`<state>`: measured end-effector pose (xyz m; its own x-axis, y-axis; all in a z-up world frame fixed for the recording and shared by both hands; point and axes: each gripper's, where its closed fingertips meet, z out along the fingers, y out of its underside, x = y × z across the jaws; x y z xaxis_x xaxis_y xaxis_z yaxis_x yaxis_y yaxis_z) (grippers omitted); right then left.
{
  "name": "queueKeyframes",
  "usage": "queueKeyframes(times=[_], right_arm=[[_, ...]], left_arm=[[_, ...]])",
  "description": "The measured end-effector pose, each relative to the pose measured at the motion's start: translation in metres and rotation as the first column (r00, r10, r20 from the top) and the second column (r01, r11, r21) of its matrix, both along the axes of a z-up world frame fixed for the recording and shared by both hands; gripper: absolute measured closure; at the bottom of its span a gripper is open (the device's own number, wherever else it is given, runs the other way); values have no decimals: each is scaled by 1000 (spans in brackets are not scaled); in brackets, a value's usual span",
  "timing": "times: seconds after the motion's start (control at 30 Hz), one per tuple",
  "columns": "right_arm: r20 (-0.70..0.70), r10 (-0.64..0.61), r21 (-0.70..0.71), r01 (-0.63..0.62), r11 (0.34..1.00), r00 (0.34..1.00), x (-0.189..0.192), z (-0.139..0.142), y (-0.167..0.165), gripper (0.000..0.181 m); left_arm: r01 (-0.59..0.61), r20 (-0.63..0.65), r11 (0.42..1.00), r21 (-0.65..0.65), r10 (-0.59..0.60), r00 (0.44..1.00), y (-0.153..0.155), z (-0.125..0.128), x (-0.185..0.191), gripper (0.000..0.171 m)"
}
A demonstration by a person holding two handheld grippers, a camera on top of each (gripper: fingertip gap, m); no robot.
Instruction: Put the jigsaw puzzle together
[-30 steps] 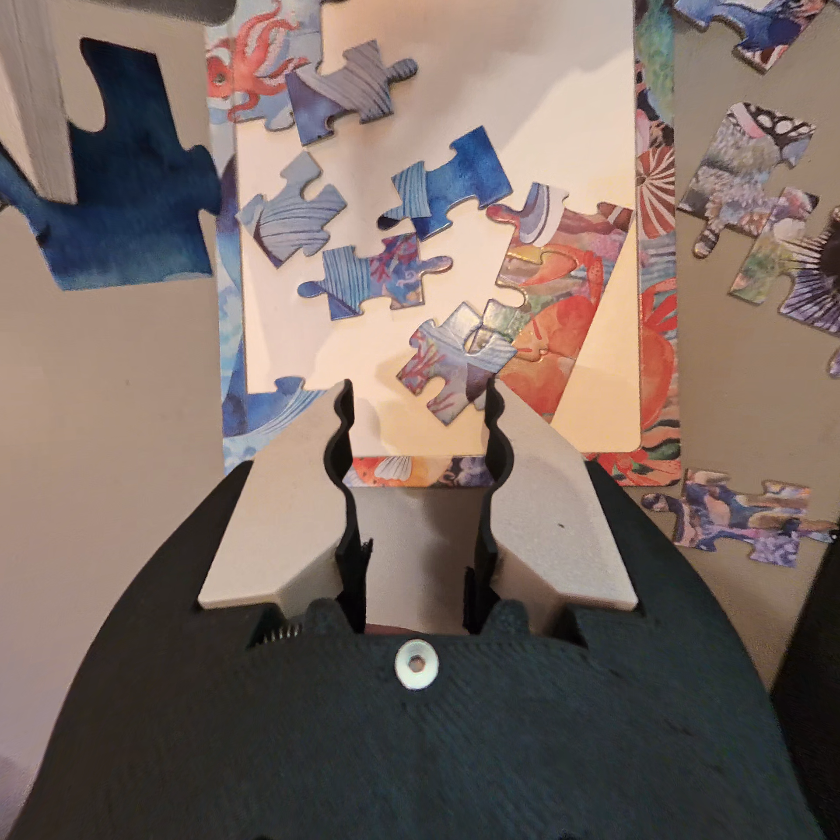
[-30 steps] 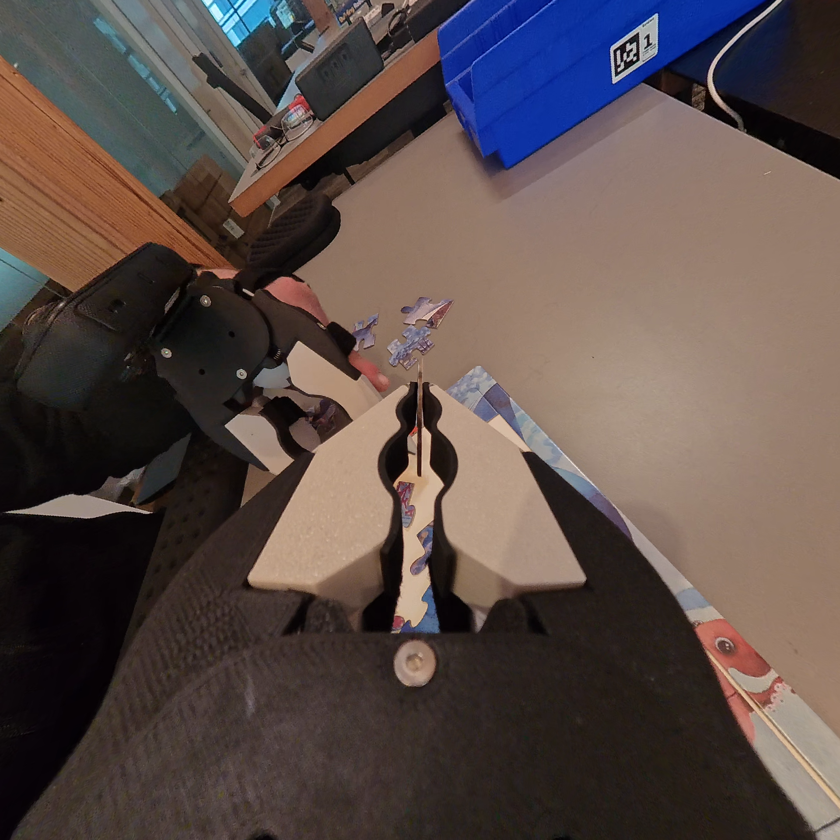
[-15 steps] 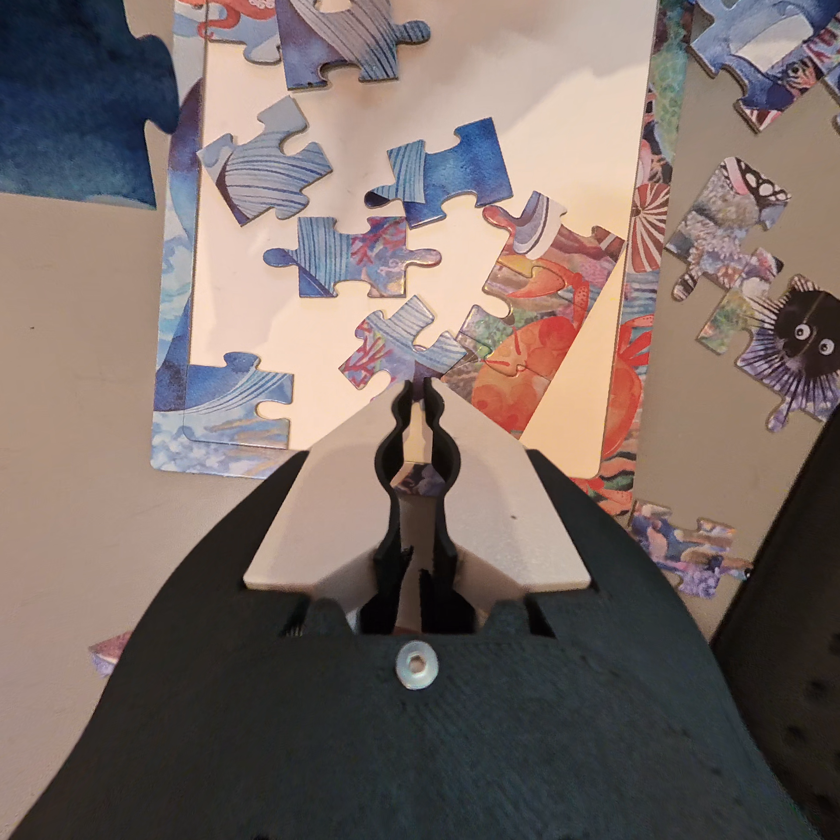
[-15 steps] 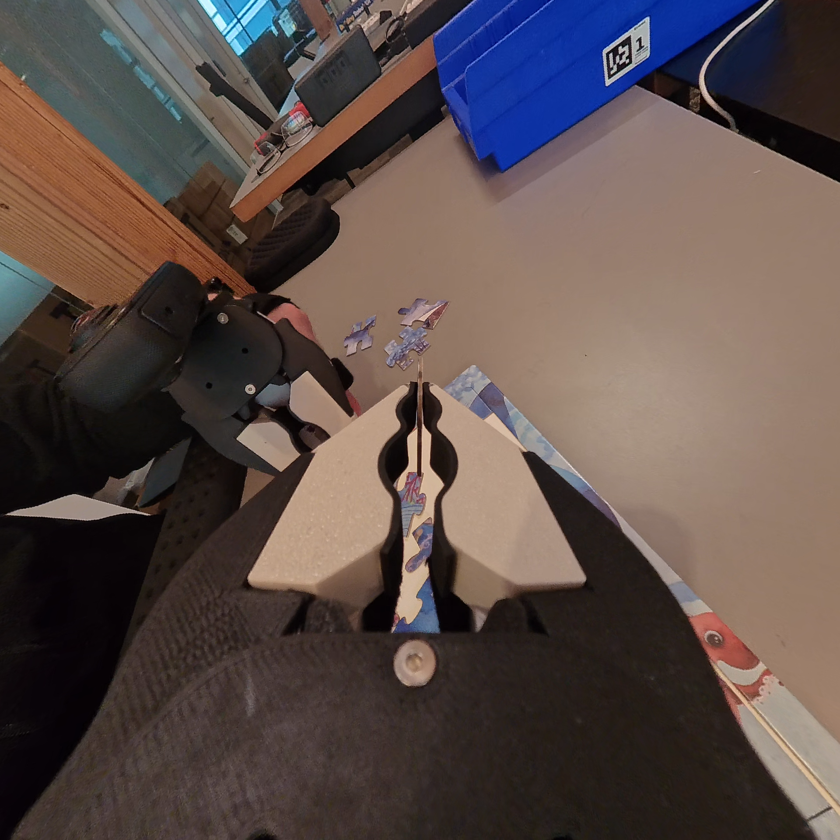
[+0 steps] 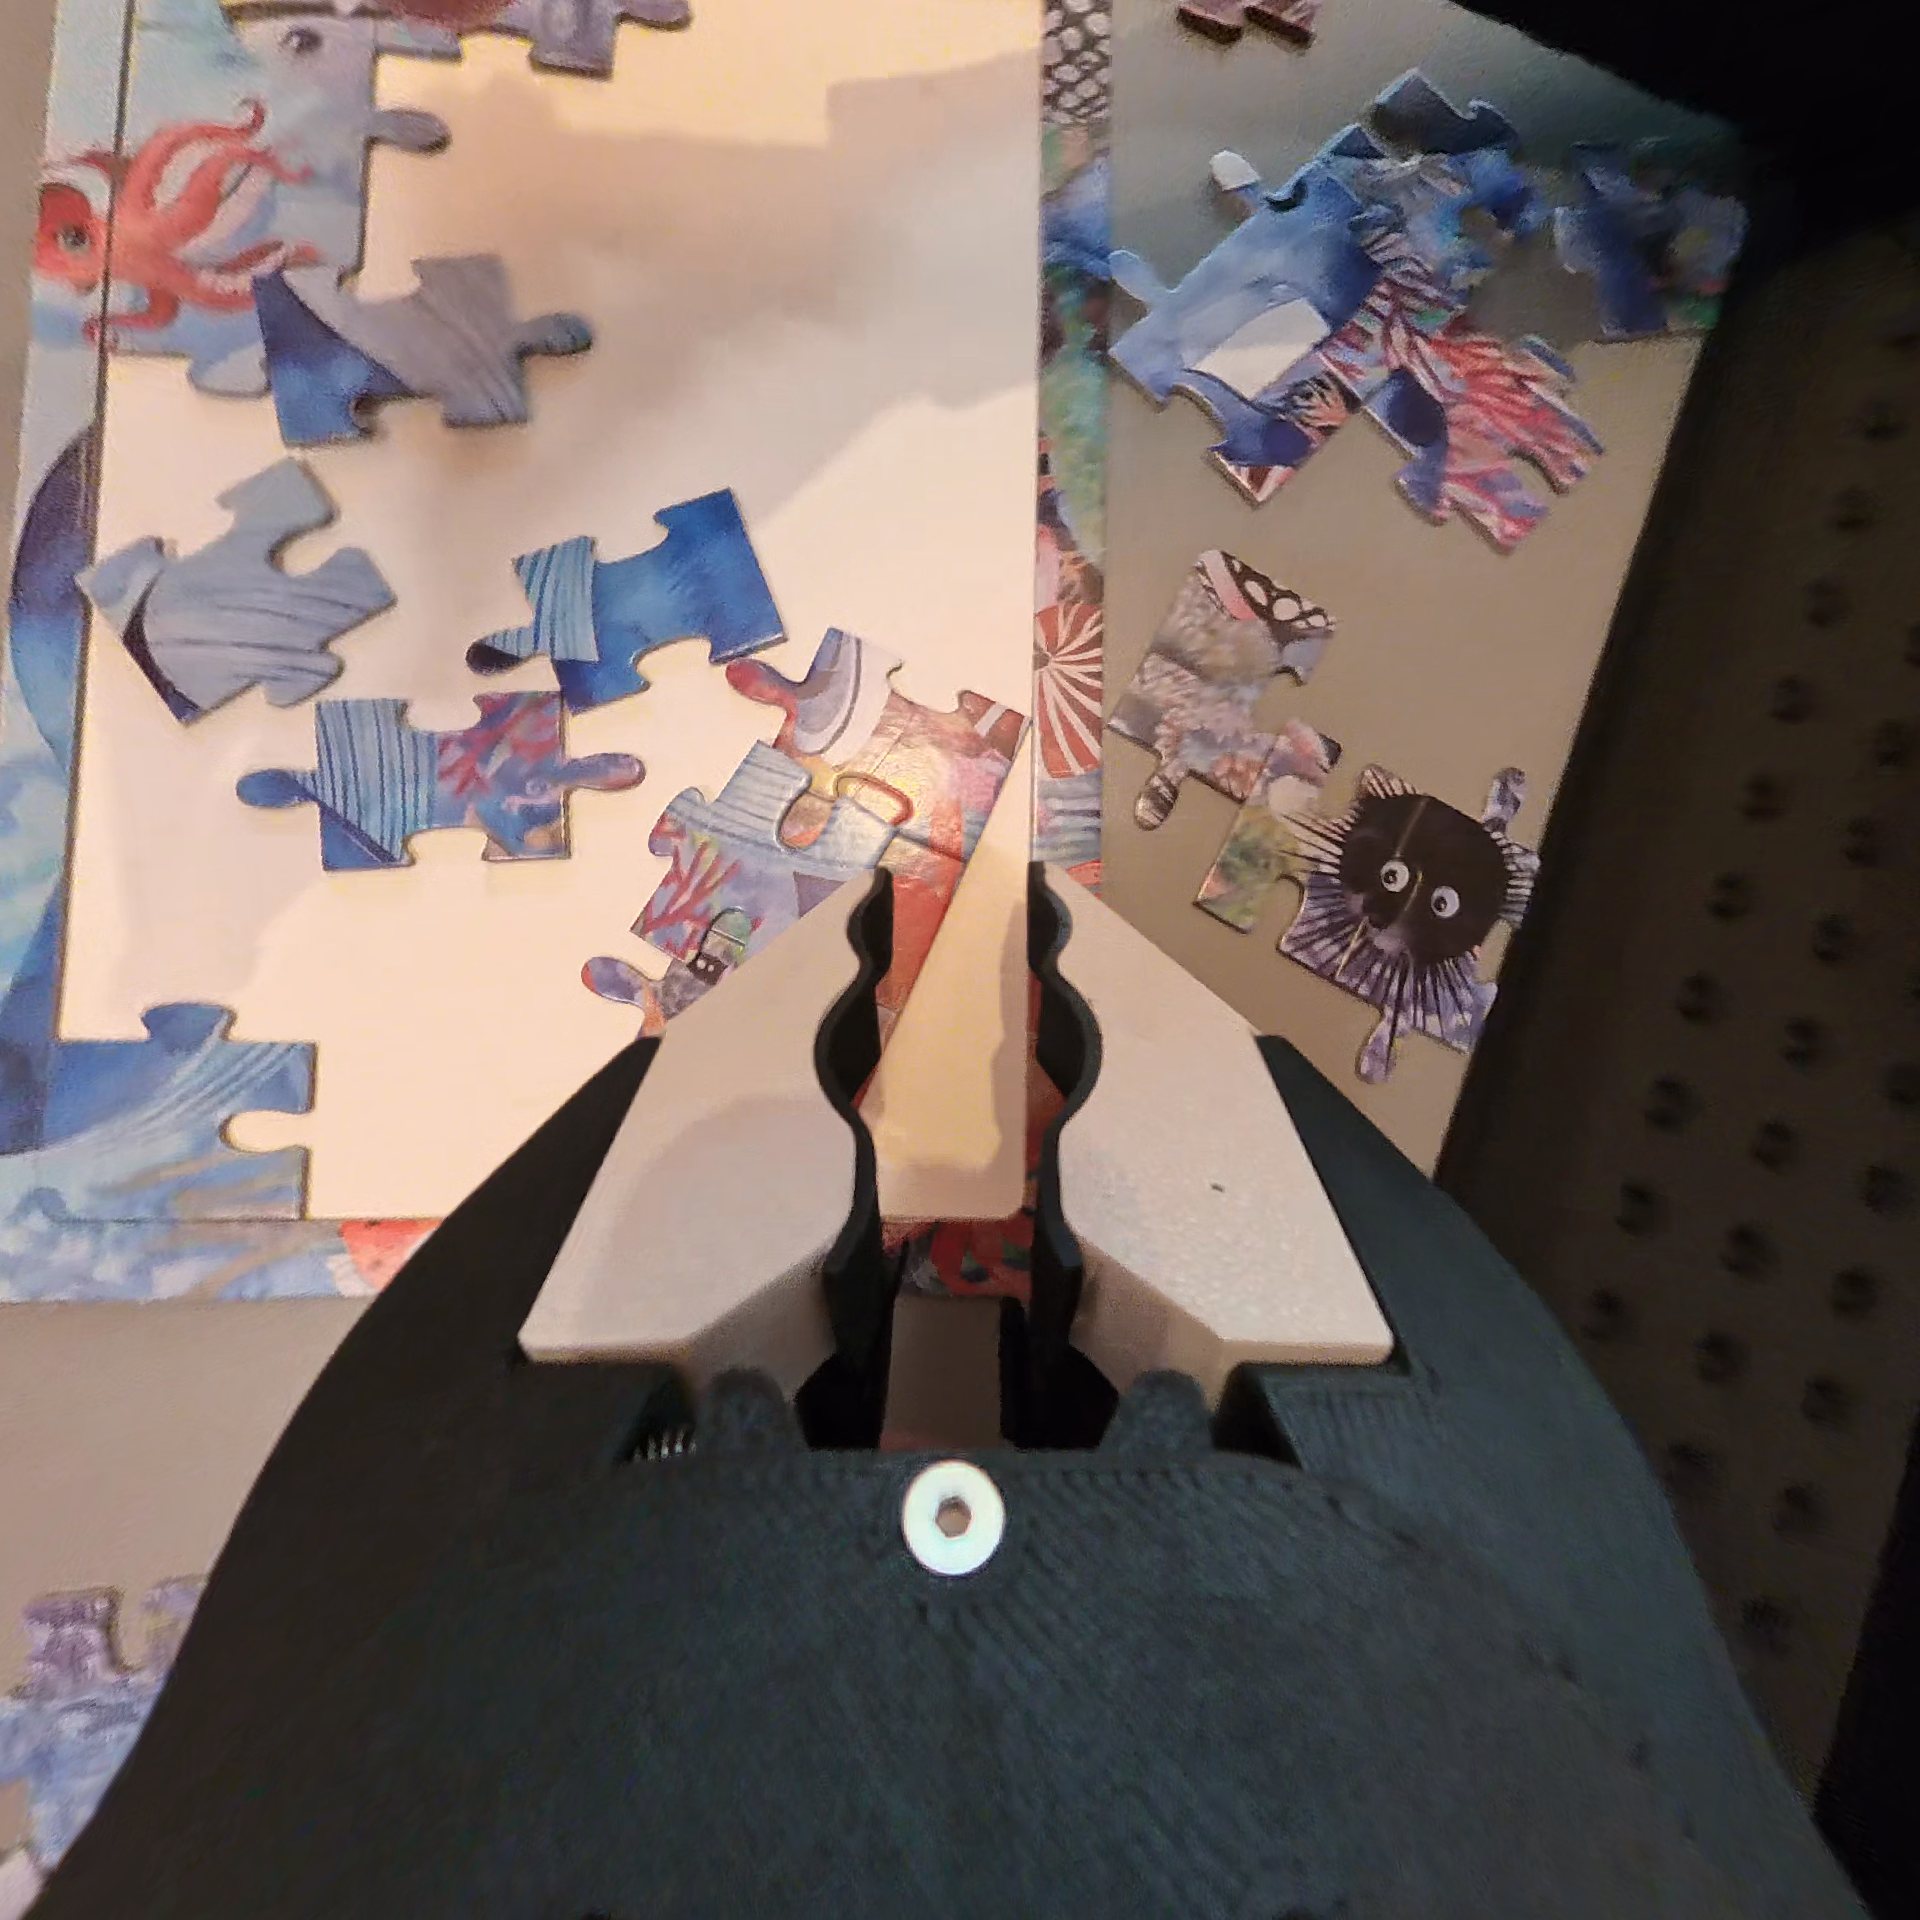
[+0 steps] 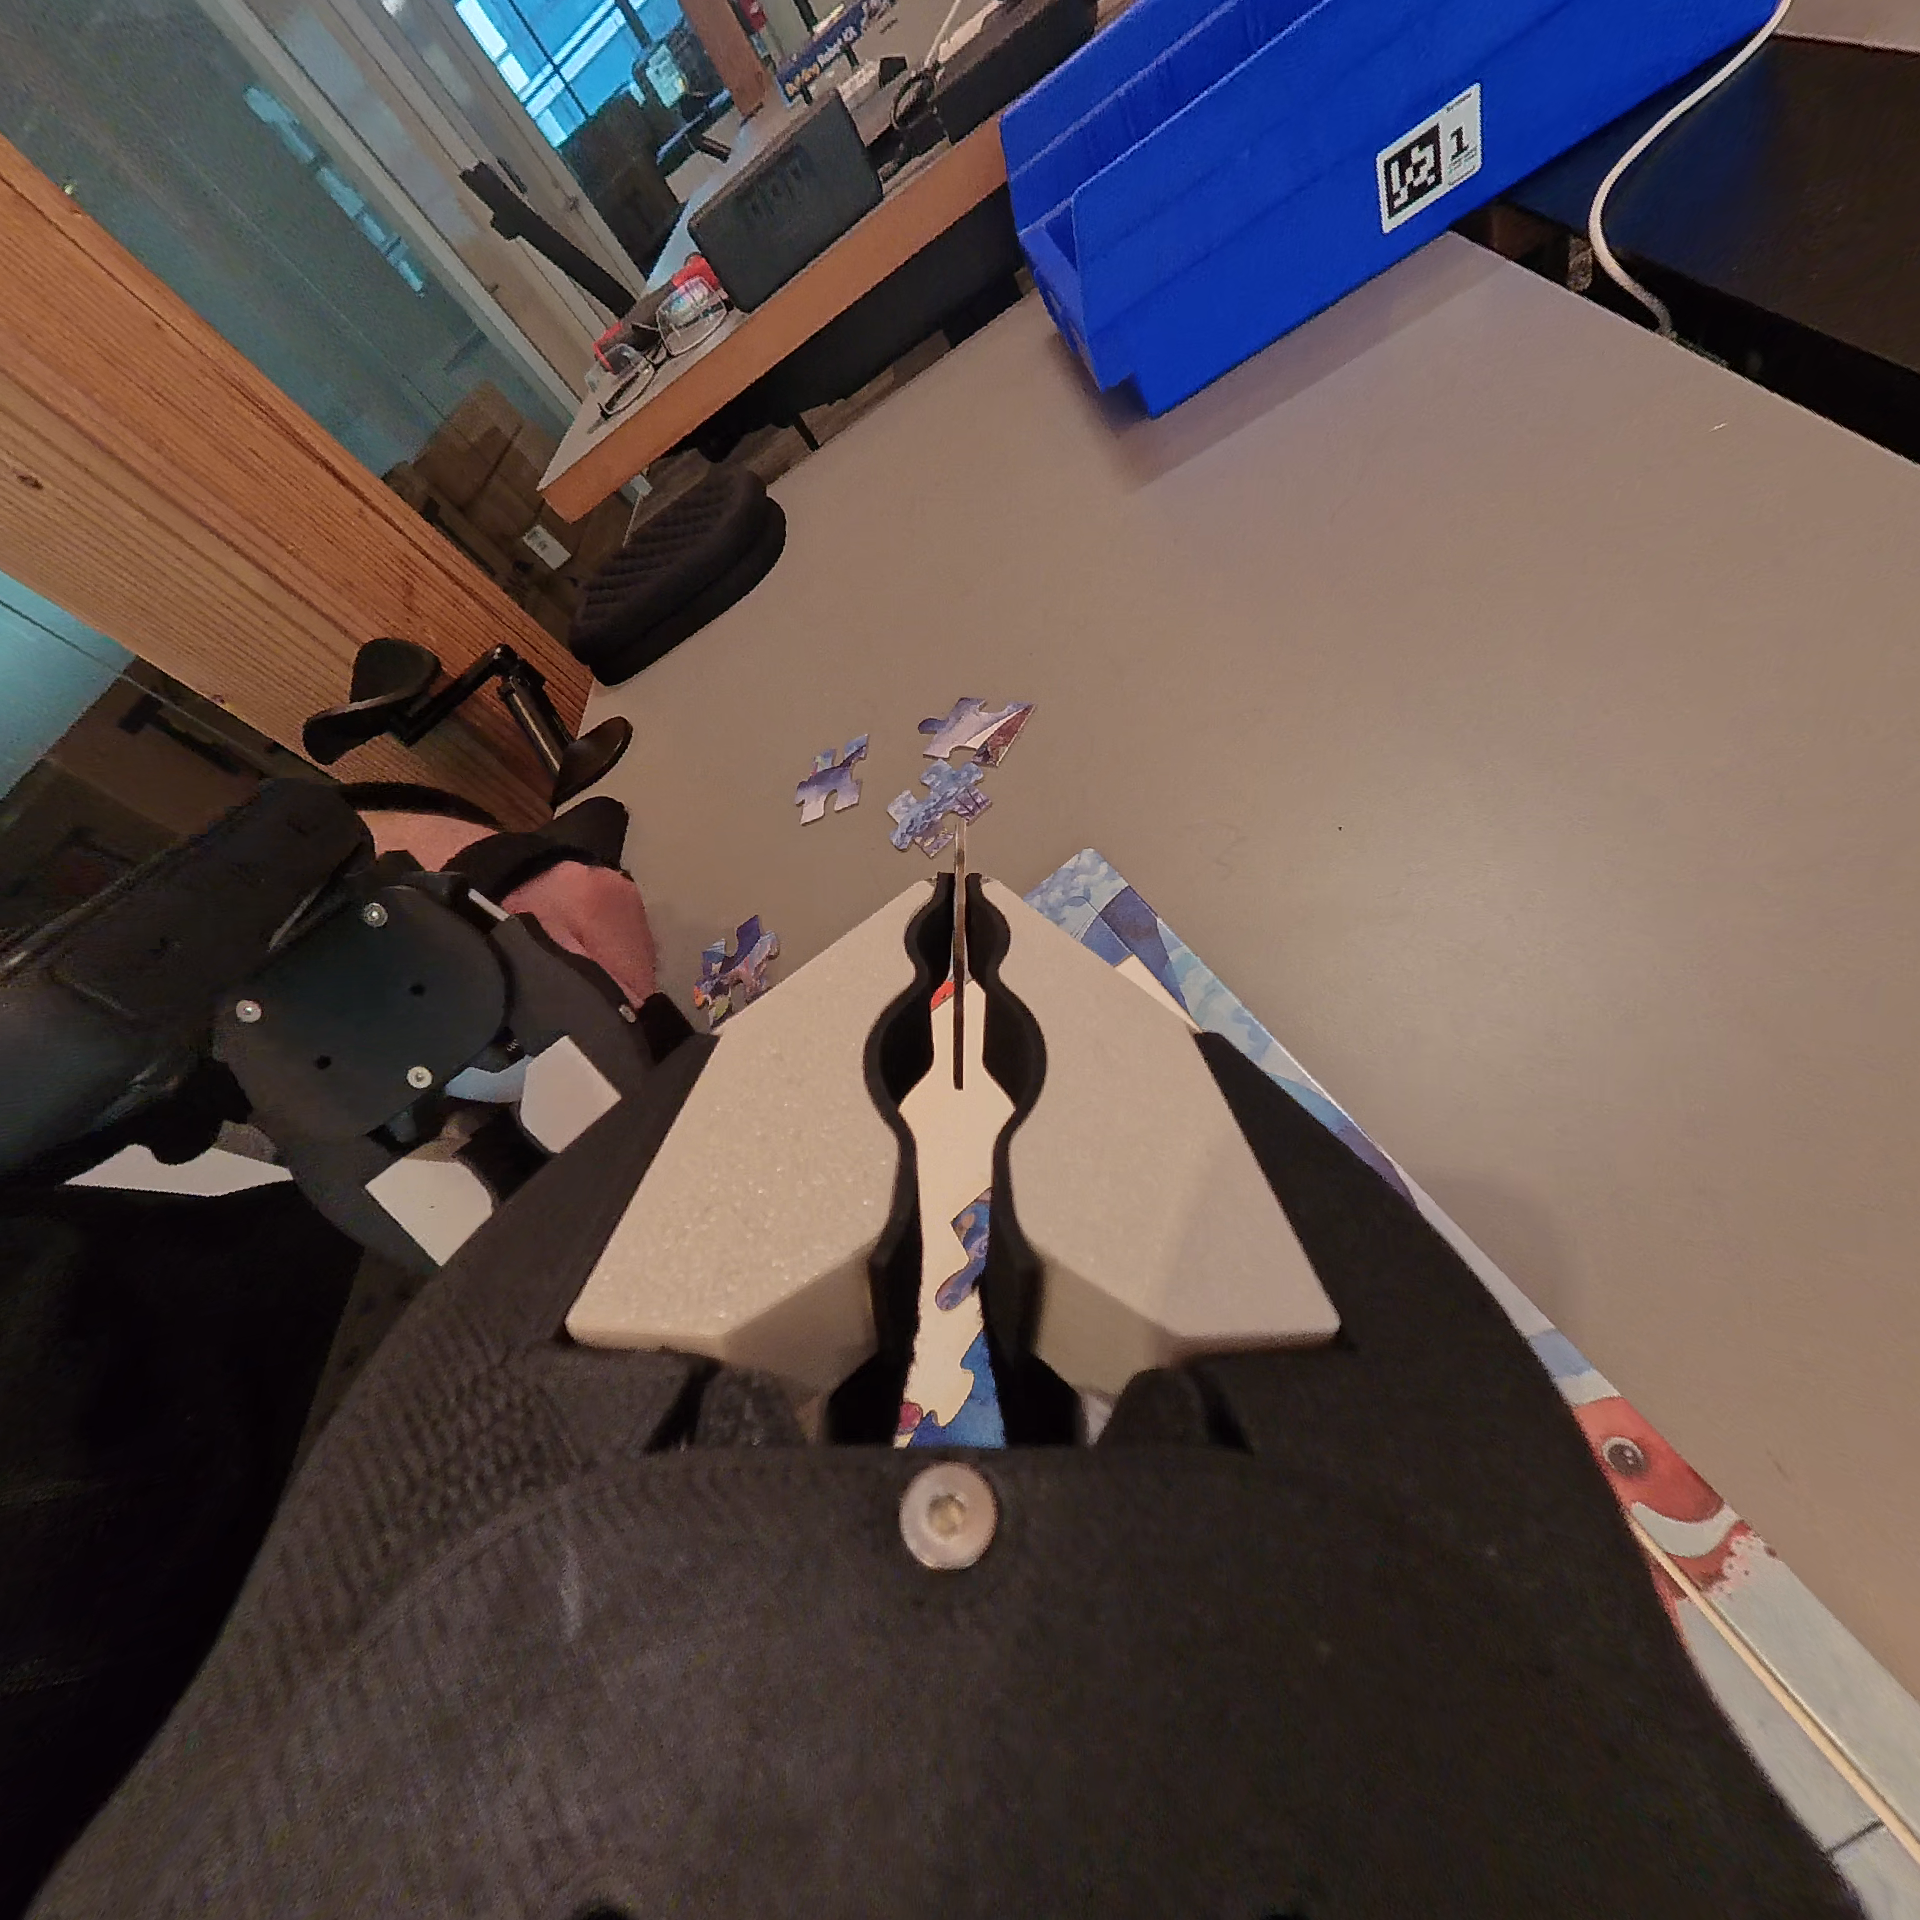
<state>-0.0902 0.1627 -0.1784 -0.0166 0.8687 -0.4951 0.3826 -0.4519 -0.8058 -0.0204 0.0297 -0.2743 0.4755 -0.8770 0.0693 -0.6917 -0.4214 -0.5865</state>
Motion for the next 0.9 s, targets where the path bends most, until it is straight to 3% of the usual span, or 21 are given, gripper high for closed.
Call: queueKeyframes(times=[0.13, 0.33, 0.43, 0.57, 0.9], right_arm=[[-6, -1, 2, 1, 1000, 1000, 1, 3, 0, 181], [-8, 4, 3, -4, 1000, 1000, 1, 3, -1, 181], [-10, 2, 2, -2, 1000, 1000, 1, 3, 0, 181], [-11, -1, -1, 1, 1000, 1000, 2, 2, 2, 181], [-12, 2, 4, -2, 1000, 1000, 1, 4, 0, 181]], left_arm=[[68, -97, 989, 132, -55, 994, 21, 7, -13, 136], [152, -202, 983, 103, -129, 971, 37, -11, -19, 125], [115, -191, 992, 53, -103, 976, 38, -12, -20, 117], [59, -133, 998, 0, -58, 989, 31, -14, -18, 132], [-213, -114, 976, 45, 217, 970, 38, -11, -38, 134]])
